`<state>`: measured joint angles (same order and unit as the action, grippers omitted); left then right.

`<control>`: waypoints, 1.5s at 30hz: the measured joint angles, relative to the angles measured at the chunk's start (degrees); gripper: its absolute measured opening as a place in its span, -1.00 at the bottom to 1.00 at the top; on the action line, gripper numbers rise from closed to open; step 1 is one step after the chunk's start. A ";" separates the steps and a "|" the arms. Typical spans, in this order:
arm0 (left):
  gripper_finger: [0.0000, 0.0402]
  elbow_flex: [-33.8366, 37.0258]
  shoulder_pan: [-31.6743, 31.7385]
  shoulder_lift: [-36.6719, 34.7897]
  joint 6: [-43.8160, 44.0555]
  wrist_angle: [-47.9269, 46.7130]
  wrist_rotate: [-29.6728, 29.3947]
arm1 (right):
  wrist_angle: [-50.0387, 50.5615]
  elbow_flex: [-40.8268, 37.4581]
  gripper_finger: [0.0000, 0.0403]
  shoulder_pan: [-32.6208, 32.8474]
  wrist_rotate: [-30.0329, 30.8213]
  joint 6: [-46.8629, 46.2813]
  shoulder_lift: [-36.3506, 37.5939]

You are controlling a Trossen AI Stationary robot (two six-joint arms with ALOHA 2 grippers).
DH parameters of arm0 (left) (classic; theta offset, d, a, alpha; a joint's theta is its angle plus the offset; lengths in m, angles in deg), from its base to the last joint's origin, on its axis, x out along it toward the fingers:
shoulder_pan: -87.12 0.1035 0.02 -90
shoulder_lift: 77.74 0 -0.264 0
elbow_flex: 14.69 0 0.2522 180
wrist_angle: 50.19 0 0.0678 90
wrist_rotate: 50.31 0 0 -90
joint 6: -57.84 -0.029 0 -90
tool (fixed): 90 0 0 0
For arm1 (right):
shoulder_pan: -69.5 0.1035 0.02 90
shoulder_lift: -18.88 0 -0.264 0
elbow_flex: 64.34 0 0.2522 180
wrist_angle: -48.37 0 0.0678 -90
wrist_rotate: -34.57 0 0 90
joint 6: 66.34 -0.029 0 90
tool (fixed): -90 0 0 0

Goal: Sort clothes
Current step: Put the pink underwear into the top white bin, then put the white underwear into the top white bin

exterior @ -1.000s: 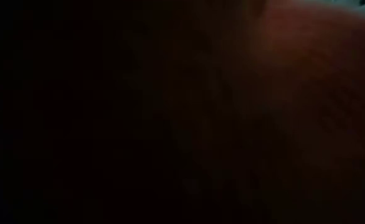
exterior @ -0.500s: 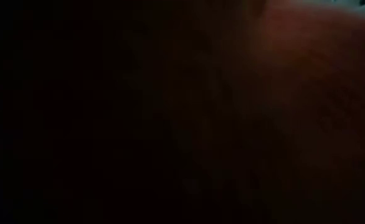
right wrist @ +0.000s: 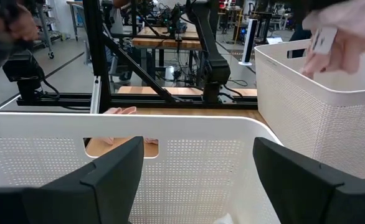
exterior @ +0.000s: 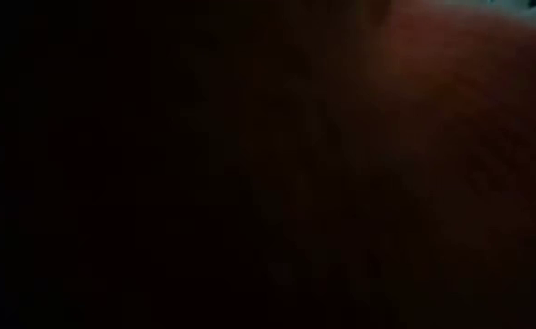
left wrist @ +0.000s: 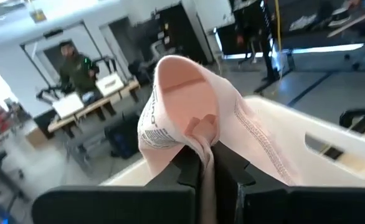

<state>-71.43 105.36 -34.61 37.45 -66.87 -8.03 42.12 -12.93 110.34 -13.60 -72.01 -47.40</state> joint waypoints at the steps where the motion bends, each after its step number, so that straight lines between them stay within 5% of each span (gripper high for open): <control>1: -0.94 0.67 0.60 0.35 0.74 -0.05 0.07 | 0.00 0.00 0.51 0.00 0.00 0.00 0.00; 9: -0.86 2.49 4.12 3.58 7.11 -4.29 1.76 | -0.01 0.00 0.51 0.00 0.00 -0.02 -0.02; 18: -0.34 2.13 7.17 5.73 14.11 -11.19 8.15 | -0.04 0.00 0.51 0.00 -0.02 -0.03 -0.02; 26: -0.04 -5.80 6.99 5.36 20.37 -22.15 17.80 | -0.03 0.00 0.51 0.00 -0.02 -0.02 -0.02; 35: -0.01 -7.74 0.73 4.21 20.27 -20.65 45.33 | -0.02 0.00 0.51 0.00 -0.02 -0.04 -0.02; 45: -0.01 -7.74 -11.34 6.97 23.21 -20.56 48.43 | -0.02 0.00 0.51 -2.01 -1.50 -0.15 -0.02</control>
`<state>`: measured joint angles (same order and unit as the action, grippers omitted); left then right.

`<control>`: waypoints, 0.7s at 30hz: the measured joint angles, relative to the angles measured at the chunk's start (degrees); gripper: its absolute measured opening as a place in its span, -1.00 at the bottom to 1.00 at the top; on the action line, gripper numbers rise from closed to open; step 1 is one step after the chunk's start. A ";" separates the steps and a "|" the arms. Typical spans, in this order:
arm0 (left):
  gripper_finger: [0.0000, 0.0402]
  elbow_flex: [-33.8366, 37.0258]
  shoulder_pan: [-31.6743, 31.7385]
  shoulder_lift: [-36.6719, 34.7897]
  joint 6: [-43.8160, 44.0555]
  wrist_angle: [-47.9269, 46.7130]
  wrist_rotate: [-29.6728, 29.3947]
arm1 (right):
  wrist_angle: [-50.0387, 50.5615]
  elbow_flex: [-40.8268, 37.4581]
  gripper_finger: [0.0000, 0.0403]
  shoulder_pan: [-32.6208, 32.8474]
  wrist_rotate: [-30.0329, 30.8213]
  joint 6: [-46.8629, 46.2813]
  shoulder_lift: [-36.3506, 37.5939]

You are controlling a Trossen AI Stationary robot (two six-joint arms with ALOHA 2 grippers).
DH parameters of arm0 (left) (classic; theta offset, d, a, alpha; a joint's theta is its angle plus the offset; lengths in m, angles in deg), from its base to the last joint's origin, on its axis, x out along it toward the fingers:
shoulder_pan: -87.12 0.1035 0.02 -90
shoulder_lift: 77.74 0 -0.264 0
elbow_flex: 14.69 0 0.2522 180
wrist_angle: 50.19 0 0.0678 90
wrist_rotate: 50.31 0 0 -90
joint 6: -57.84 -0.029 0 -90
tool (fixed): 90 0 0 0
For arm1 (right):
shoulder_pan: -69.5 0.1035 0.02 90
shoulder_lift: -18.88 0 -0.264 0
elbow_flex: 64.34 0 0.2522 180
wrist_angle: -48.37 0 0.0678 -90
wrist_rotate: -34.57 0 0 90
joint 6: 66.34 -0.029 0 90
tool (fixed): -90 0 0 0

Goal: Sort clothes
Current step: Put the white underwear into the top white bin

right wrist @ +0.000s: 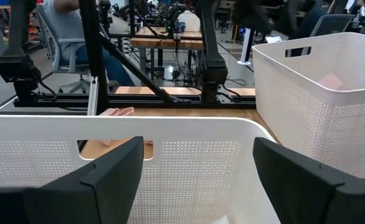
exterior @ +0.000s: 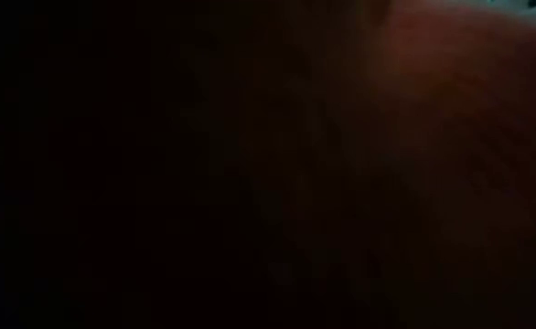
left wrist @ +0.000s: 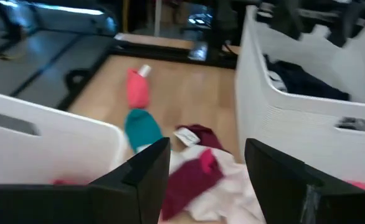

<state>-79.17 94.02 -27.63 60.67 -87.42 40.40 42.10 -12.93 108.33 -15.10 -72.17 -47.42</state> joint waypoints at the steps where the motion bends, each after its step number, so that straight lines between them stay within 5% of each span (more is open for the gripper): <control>1: -0.01 0.00 -0.94 0.60 0.48 0.03 -0.03 | 0.00 0.00 0.51 0.00 -0.13 0.00 0.00; 21: -0.01 0.09 -15.07 25.10 3.48 4.67 -1.34 | -0.01 0.00 0.51 0.13 -0.44 -0.11 0.00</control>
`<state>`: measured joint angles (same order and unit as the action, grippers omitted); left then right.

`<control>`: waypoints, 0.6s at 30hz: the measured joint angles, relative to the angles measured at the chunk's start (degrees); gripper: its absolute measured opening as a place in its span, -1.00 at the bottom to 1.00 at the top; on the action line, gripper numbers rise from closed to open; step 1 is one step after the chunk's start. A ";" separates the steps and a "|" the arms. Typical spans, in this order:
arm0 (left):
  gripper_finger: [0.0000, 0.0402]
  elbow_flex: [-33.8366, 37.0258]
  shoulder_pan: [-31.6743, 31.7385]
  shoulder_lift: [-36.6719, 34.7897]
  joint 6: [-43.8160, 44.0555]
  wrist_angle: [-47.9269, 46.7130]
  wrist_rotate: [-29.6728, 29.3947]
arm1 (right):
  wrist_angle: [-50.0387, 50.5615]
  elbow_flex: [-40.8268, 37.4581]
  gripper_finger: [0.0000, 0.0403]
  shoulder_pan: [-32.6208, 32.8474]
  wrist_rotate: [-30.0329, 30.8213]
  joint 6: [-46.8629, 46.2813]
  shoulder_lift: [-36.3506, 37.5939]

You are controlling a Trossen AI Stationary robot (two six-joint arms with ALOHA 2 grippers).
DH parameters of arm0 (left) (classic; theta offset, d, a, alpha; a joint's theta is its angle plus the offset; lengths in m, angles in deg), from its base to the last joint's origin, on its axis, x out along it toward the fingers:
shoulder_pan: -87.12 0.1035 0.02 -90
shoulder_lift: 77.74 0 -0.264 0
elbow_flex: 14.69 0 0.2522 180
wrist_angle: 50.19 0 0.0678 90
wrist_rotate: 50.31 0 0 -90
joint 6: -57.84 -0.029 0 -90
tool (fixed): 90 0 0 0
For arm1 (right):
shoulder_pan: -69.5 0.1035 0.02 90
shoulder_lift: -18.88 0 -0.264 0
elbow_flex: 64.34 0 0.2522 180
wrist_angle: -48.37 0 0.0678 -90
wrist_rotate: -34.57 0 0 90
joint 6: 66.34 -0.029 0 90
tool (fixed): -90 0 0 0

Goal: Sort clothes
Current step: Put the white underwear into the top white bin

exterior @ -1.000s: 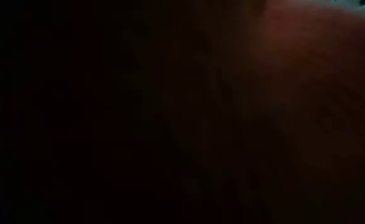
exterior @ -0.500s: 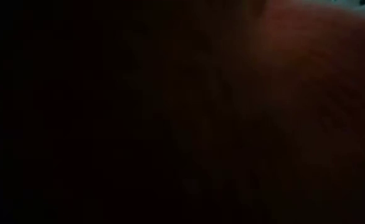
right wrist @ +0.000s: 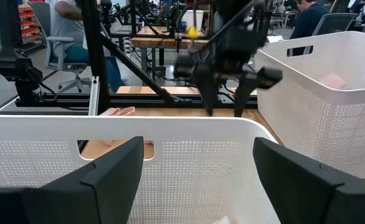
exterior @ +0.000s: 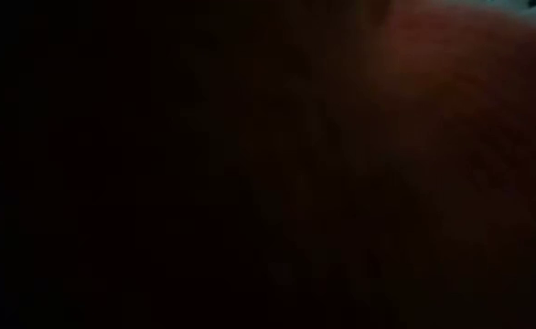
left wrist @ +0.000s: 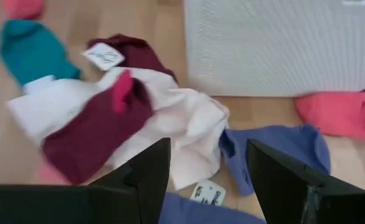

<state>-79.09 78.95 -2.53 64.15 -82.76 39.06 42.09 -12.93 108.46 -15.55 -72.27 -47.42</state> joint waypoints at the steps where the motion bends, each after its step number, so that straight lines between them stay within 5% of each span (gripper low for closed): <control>1: -0.01 0.00 -0.55 1.51 -0.68 1.10 0.00 | -0.01 0.00 0.51 0.00 0.00 0.00 0.00; 10: -0.01 0.00 -2.11 14.16 -2.99 11.89 -0.23 | -0.01 0.00 0.51 0.00 -0.01 -0.14 0.00; 18: -0.01 0.00 -1.72 23.02 -4.49 19.69 -6.48 | -0.01 0.00 0.51 0.00 -0.02 -0.22 0.00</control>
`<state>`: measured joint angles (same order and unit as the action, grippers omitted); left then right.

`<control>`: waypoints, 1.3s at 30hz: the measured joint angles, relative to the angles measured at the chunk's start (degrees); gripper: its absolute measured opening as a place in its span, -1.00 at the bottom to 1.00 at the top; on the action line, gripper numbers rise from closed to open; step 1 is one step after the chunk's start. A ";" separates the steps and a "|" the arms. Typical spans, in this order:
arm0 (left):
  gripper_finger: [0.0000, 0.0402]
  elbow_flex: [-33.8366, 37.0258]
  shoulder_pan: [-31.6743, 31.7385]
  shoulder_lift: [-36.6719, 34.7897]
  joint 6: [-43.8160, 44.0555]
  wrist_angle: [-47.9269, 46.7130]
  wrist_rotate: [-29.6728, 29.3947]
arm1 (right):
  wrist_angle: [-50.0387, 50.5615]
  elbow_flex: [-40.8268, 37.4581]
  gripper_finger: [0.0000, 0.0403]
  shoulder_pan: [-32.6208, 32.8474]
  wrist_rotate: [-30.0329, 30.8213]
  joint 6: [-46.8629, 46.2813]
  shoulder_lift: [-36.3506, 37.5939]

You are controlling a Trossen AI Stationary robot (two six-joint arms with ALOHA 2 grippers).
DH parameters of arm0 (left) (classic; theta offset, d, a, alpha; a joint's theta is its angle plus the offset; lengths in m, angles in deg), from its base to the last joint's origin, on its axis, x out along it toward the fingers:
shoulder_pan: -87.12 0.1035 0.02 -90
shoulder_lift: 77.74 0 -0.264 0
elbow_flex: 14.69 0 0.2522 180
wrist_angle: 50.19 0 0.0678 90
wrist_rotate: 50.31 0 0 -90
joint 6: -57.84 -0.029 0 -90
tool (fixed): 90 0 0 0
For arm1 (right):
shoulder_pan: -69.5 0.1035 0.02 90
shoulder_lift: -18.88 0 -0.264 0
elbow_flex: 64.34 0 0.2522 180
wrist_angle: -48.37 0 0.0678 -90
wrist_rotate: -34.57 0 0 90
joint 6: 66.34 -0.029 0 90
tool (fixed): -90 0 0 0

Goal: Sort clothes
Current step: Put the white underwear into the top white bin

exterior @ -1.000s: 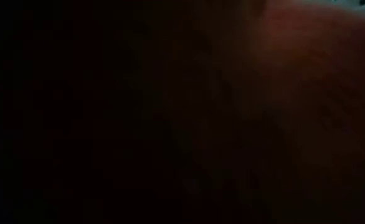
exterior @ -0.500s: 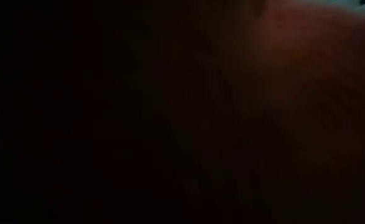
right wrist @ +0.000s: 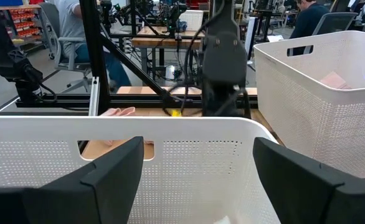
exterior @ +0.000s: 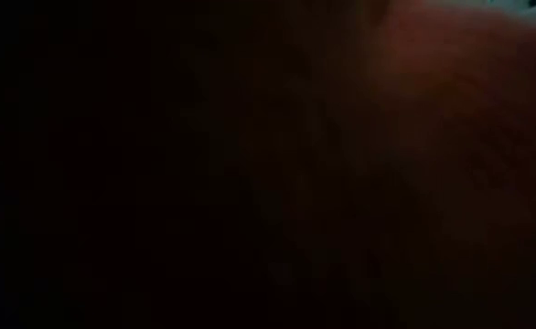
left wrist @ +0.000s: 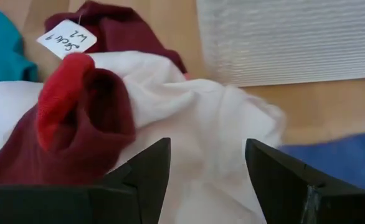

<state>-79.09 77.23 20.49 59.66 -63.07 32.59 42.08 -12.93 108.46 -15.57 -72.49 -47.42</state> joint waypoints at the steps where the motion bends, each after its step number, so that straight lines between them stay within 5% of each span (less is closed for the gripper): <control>1: -0.01 0.00 0.21 0.88 -0.41 0.83 -0.04 | 0.01 0.00 0.51 0.00 0.00 0.00 0.00; 10: -0.05 -0.18 0.98 9.12 1.16 6.44 -3.08 | 0.04 0.00 0.51 0.00 0.00 0.00 0.00; 19: -0.75 -0.20 1.60 10.10 2.65 6.56 -3.67 | 0.06 0.00 0.51 0.00 -0.01 0.00 0.00; 22: -0.93 -0.06 1.40 8.66 2.25 5.06 -3.66 | 0.05 0.00 0.51 0.00 -0.02 0.00 0.00; 39: -0.92 0.07 -2.16 -12.07 0.40 -3.70 -6.41 | 0.20 -0.02 0.51 0.00 -1.03 -1.05 0.00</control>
<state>-79.02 75.07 8.42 60.06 -66.77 26.18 42.28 -12.95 108.46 -16.60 -73.54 -47.42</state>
